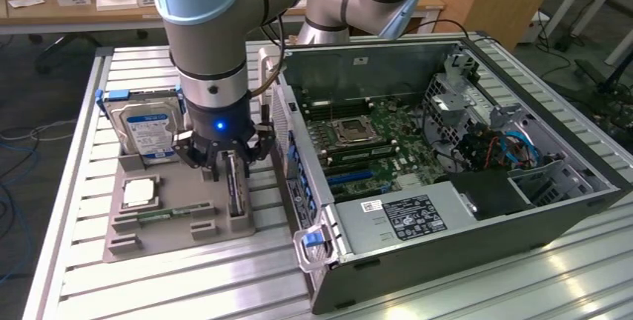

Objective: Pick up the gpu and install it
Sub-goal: 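Pick up the gpu and move the gpu toward the slot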

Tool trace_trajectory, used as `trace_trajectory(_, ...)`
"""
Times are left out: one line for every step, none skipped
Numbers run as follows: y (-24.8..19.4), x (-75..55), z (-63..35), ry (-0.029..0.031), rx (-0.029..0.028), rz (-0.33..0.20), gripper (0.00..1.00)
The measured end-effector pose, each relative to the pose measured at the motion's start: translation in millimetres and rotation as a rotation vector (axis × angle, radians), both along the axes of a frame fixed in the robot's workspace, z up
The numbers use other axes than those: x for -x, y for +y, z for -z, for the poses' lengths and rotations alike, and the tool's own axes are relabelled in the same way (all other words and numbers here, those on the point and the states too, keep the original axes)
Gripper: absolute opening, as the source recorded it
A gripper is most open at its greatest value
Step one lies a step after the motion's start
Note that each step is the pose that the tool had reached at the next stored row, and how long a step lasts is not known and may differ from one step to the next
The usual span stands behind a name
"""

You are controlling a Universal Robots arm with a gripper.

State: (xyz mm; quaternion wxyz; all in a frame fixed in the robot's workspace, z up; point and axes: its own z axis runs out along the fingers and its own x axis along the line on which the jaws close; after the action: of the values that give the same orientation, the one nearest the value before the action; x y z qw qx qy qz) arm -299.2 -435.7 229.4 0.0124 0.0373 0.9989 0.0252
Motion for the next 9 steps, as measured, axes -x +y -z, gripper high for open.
trace_trajectory(0.0, 0.0, 0.4, -0.0001, -0.0001, 0.000, 0.53)
trace_trajectory(0.1, 0.0, 0.9, -0.0003, -0.0003, 0.000, 0.53)
trace_trajectory(0.1, 0.0, 1.5, -0.0003, -0.0002, 0.000, 0.53)
trace_trajectory(0.1, 0.1, 1.9, -0.0001, -0.0001, 0.000, 0.53)
trace_trajectory(0.1, 0.1, 1.9, 0.0000, 0.0000, 0.000, 0.53)
trace_trajectory(0.1, 0.1, 1.9, 0.0000, 0.0000, 0.000, 0.53)
trace_trajectory(0.1, 0.1, 1.9, -0.0001, -0.0001, 0.000, 0.53)
trace_trajectory(0.1, 0.1, 1.9, -0.0001, -0.0001, 0.000, 0.53)
trace_trajectory(0.1, 0.1, 1.9, -0.0001, -0.0001, 0.000, 0.53)
